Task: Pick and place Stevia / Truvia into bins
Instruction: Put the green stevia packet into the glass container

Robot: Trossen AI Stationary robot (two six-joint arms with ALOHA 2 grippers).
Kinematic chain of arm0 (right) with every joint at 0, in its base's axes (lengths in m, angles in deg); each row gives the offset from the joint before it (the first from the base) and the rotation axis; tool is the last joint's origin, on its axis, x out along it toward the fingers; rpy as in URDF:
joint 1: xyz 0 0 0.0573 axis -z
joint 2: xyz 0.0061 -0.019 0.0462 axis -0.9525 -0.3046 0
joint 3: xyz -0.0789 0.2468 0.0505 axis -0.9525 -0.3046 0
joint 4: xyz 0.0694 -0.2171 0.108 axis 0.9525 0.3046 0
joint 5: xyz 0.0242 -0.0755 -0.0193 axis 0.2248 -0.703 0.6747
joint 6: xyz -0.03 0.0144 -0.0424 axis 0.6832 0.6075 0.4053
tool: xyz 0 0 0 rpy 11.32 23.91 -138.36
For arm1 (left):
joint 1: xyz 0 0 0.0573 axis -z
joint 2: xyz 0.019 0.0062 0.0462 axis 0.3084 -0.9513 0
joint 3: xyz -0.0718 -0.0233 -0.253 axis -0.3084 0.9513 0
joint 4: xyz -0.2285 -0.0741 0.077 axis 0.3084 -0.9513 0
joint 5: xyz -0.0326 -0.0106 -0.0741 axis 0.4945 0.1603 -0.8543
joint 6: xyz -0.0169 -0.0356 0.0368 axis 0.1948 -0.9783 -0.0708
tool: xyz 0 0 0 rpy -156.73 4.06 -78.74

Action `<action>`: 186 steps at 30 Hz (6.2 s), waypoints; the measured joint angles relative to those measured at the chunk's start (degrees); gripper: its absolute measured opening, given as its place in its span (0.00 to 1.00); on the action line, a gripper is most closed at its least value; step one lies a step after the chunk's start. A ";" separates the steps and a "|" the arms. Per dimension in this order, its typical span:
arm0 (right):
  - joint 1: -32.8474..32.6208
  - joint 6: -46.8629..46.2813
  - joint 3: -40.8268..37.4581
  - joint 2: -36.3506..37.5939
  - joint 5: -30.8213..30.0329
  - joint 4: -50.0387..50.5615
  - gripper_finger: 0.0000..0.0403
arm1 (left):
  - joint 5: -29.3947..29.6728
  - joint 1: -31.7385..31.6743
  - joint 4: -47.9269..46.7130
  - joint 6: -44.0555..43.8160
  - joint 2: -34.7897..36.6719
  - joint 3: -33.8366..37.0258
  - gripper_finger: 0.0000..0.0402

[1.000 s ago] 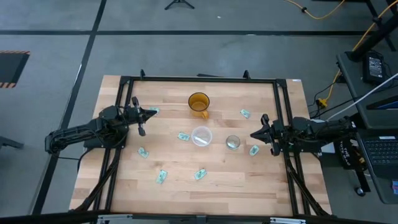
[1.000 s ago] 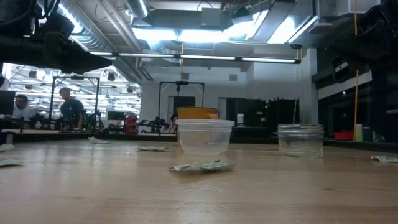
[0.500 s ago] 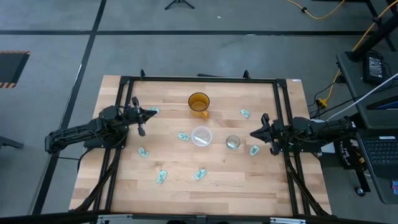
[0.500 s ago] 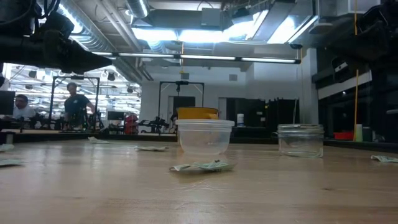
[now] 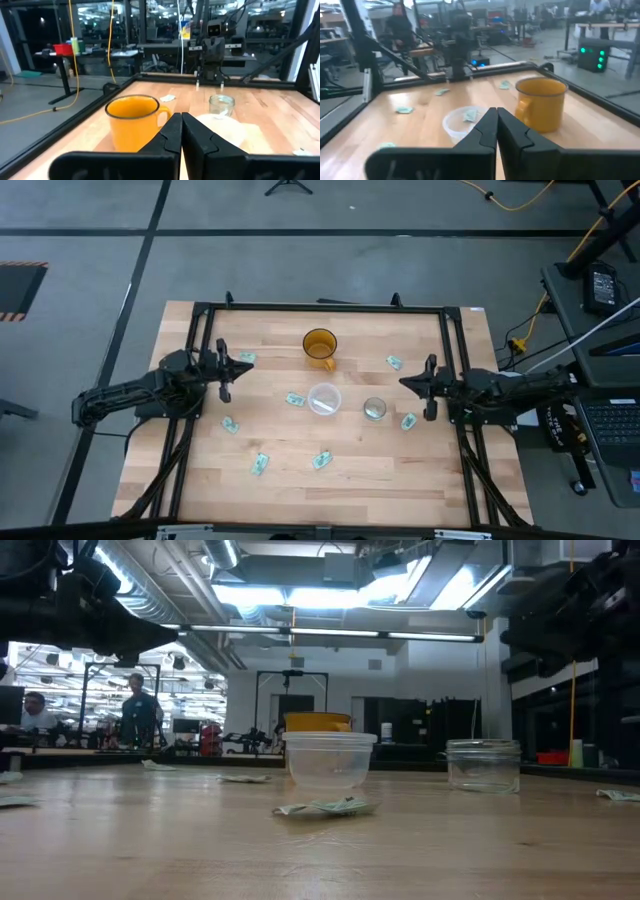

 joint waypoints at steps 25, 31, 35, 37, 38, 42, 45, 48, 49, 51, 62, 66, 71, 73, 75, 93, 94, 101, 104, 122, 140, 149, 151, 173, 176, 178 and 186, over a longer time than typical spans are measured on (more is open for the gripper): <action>12.93 -14.71 17.12 -22.08 -6.58 18.58 0.03 | 7.78 0.00 4.61 -7.95 -32.91 -12.40 0.00; 13.20 -18.76 24.89 -27.19 -6.57 28.79 0.03 | 8.47 0.00 4.59 -9.66 -38.25 -15.74 0.00; 13.20 -24.54 27.83 -31.96 -6.54 34.35 0.02 | 8.79 0.00 4.63 -9.29 -41.26 -18.19 0.00; 13.20 -27.22 28.68 -34.46 -6.45 36.17 0.01 | 8.81 0.00 4.72 -7.01 -42.52 -19.03 0.00; 13.20 -28.67 29.21 -35.72 -6.47 37.01 0.01 | 8.83 0.00 4.73 -5.74 -43.01 -19.22 0.00; 13.20 -34.93 32.42 -40.71 -6.32 42.74 0.01 | 8.76 0.01 5.41 -2.09 -44.11 -19.30 0.00; 13.20 -37.53 35.13 -44.38 -5.51 46.62 0.02 | 8.75 0.00 5.37 -0.95 -44.62 -19.32 0.00; 13.20 -35.83 37.31 -47.34 -3.65 46.76 0.01 | 8.75 0.00 5.35 -0.83 -44.78 -19.32 0.00; 13.20 -34.22 37.98 -48.12 -2.62 46.69 0.01 | 8.75 0.00 5.37 -0.83 -44.78 -19.32 0.00; 13.20 -30.89 38.60 -49.46 -0.99 45.62 0.02 | 8.75 0.00 5.29 -0.85 -44.78 -19.32 0.00; 15.81 -31.33 38.63 -54.71 -1.45 42.37 0.15 | 8.72 0.00 7.17 -0.41 -44.76 -19.32 0.00; 17.90 -32.79 38.61 -56.80 -1.47 42.37 0.22 | 8.77 0.00 7.19 -0.39 -44.76 -19.32 0.00; 21.24 -35.92 38.62 -59.45 -1.45 42.61 0.30 | 8.79 0.00 7.19 -0.41 -44.76 -19.32 0.00; 22.46 -35.98 38.61 -60.64 -1.44 42.83 0.32 | 8.79 0.00 7.19 -0.41 -44.76 -19.32 0.00; 23.54 -36.00 38.61 -62.07 -1.12 42.78 0.34 | 8.81 0.00 7.19 -0.40 -44.76 -19.32 0.00; 31.20 -35.77 38.61 -75.49 5.06 40.05 0.39 | 8.92 0.00 7.19 2.02 -44.76 -19.32 0.00; 31.52 -35.75 38.61 -76.03 5.01 39.32 0.39 | 8.92 0.00 7.18 2.01 -44.76 -19.32 0.00; 33.37 -35.69 38.61 -78.91 5.00 36.41 0.39 | 8.91 0.00 7.17 2.01 -44.74 -19.32 0.00; 33.86 -35.67 38.61 -79.92 5.00 36.45 0.39 | 8.90 0.00 7.17 2.01 -44.74 -19.32 0.00; 34.62 -35.69 38.58 -80.56 5.04 36.51 0.39 | 8.90 0.00 7.17 2.03 -44.74 -19.32 0.00; 34.58 -33.99 38.95 -85.04 5.41 36.25 0.34 | 8.88 0.02 7.17 2.01 -44.74 -19.32 0.00; 34.62 -32.89 38.58 -84.01 5.76 36.50 0.08 | 8.88 0.00 7.17 2.01 -44.74 -19.32 0.00; 34.65 -31.49 38.61 -83.99 5.68 36.96 0.03 | 8.88 0.00 7.17 2.01 -44.74 -19.32 0.00; 33.33 -21.14 42.13 -70.06 13.01 41.00 0.00 | 8.88 0.01 7.17 2.01 -44.74 -19.32 0.00; 31.60 -19.88 43.14 -67.77 14.07 40.21 0.00 | 8.89 0.00 7.17 2.01 -44.74 -19.32 0.00; 30.22 -18.71 43.72 -66.48 14.20 40.16 0.00 | 8.89 0.01 7.17 2.01 -44.74 -19.32 0.00; 23.20 -11.46 44.35 -62.39 14.22 35.01 0.00 | 8.88 0.00 7.14 2.01 -44.74 -19.32 0.00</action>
